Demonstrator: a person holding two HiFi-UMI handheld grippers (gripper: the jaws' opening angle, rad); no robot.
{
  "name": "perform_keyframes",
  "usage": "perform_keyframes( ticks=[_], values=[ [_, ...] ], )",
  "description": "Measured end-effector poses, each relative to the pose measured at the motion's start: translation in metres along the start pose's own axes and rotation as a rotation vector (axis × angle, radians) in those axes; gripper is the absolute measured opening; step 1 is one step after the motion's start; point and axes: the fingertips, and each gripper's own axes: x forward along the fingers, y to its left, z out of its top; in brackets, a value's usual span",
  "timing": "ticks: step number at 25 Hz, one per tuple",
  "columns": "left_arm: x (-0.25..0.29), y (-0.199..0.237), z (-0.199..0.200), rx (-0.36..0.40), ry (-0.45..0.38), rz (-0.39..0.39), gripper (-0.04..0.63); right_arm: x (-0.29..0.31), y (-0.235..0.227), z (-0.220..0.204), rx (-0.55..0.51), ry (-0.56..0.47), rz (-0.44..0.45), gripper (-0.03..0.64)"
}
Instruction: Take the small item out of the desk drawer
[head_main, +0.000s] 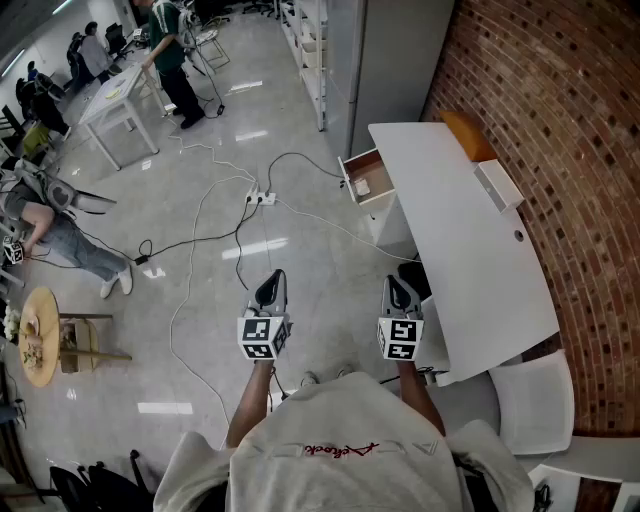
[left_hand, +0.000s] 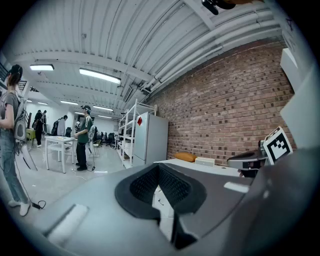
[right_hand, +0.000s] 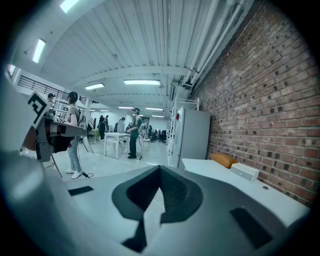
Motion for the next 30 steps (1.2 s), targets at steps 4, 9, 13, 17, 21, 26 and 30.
perform_keyframes(
  ticks=[4,9,13,17,21,26,30],
  values=[
    [0.002,-0.003,0.001,-0.002,0.004,-0.005,0.009,0.000,-0.001,0.000,0.000,0.001,-0.003,0.012],
    [0.006,-0.006,0.002,0.003,0.002,-0.005,0.009,0.001,-0.007,-0.001,0.001,0.005,-0.004,0.011],
    [0.011,-0.009,0.002,0.004,0.003,-0.007,0.009,0.002,-0.012,0.001,0.010,-0.006,-0.003,0.012],
    [0.012,-0.011,0.002,0.014,0.005,-0.002,0.009,0.006,-0.015,0.002,0.013,-0.018,0.008,0.012],
    [0.015,-0.015,0.001,0.012,0.009,0.005,0.009,0.010,-0.018,0.001,0.005,-0.021,0.020,0.012],
    [0.025,-0.026,0.004,0.017,0.007,0.010,0.009,0.014,-0.029,0.000,-0.001,-0.020,0.039,0.012],
    [0.034,-0.036,0.004,0.019,0.007,0.013,0.009,0.017,-0.041,-0.004,-0.004,-0.020,0.052,0.011]
  ],
)
